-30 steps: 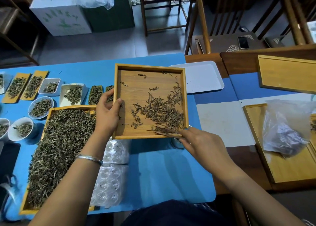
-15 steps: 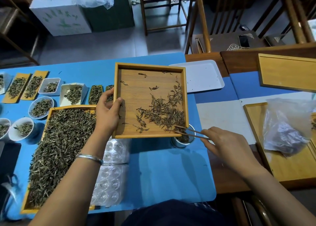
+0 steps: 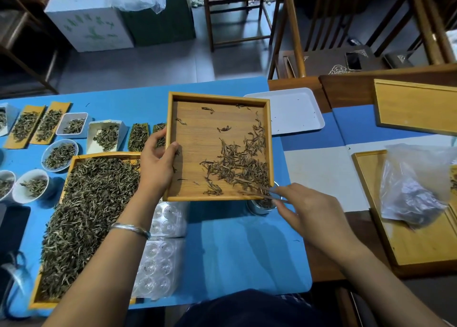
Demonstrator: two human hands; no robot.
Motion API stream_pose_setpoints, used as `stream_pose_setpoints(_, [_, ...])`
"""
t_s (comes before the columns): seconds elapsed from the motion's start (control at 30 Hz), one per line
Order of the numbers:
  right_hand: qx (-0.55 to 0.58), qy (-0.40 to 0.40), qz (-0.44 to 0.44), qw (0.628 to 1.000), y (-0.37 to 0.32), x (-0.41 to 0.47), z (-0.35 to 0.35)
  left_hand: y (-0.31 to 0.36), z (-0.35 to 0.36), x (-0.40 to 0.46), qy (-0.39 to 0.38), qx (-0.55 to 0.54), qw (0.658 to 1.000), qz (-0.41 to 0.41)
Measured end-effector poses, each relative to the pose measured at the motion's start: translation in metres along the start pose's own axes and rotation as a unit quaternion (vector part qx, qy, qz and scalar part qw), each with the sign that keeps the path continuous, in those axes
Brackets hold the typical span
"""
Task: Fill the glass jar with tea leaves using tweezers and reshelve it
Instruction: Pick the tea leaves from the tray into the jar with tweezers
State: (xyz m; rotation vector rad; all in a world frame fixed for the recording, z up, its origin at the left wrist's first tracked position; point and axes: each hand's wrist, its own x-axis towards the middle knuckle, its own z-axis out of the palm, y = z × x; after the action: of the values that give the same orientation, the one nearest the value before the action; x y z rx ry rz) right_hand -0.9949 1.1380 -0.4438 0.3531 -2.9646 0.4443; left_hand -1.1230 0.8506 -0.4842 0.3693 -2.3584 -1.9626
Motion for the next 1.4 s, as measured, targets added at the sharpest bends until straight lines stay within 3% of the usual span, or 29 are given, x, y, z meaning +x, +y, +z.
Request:
stream_pose_setpoints(0.1, [0.028,0.005,-0.032,0.999,-0.029,0.016,0.009,0.0,-0.001,0.0,-0.001,0.004,1.0,-0.003])
stream_pose_setpoints(0.33, [-0.046,0.022,-0.134,0.99,-0.07,0.051,0.021,0.0,0.0,0.0,-0.01,-0.012,1.0,0.0])
stream_pose_setpoints(0.67, [-0.044,0.011,-0.109,0.993,-0.083,0.061,0.034,-0.001,0.0,0.0,-0.007,-0.011,1.0,0.004])
stream_pose_setpoints(1.4, [-0.072,-0.004,-0.047,0.996,0.019,-0.003,0.024,-0.007,-0.001,0.01,-0.016,0.019,1.0,-0.003])
